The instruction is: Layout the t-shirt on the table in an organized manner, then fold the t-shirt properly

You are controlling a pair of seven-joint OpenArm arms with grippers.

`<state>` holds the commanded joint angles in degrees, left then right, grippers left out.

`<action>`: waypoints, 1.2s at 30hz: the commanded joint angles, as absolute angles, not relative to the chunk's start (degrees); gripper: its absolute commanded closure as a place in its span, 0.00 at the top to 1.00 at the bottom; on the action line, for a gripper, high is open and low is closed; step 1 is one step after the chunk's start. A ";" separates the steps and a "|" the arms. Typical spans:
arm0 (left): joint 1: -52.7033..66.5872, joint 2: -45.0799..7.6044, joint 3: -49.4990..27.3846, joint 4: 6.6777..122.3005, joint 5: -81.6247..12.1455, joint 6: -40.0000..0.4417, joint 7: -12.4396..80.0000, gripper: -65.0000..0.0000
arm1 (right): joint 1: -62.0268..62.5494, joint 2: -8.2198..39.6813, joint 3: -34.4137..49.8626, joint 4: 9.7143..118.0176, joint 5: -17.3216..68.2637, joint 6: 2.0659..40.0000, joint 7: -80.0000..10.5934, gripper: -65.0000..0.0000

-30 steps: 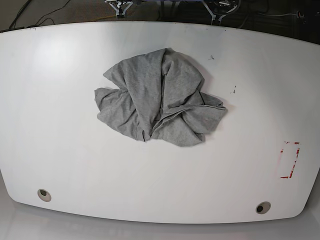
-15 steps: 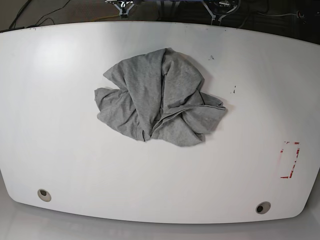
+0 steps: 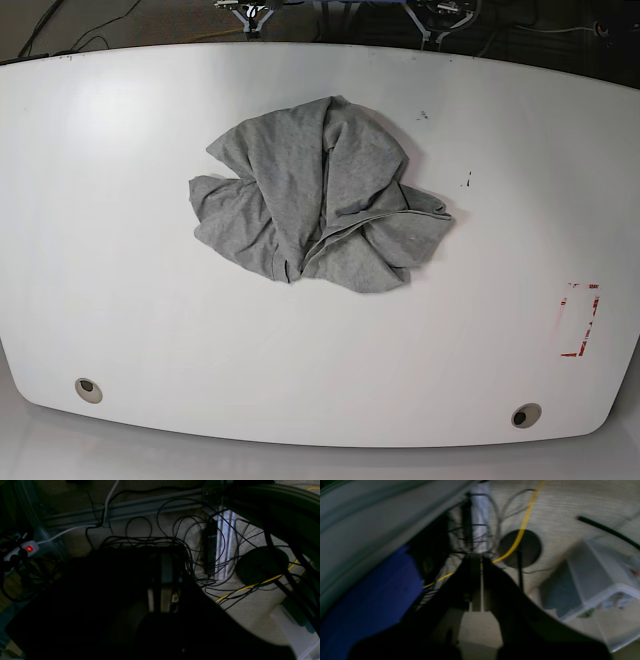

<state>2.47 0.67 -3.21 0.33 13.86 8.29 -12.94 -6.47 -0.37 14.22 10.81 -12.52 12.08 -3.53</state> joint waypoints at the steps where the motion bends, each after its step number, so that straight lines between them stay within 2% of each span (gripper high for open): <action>1: 2.45 0.69 -3.21 0.34 13.85 8.32 -12.89 0.02 | -6.51 -0.35 14.23 10.79 -12.52 11.85 -3.55 0.01; 27: 3.31 0.33 -3.14 0.01 13.98 8.49 -10.84 0.00 | -6.51 0.10 14.33 9.96 -12.51 12.60 -3.78 0.01; 28: 3.21 1.01 -3.47 0.92 14.29 7.52 -12.09 0.04 | -6.02 -0.31 14.55 11.30 -13.14 11.38 -2.95 0.02; 36: 3.30 1.01 -3.47 0.92 14.29 7.52 -12.09 0.04 | -6.29 -0.31 14.64 11.30 -13.14 11.38 -0.84 0.03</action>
<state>3.30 1.01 -3.47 0.92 14.29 7.52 -12.09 -6.29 -0.31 14.64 11.30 -13.14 11.38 -0.84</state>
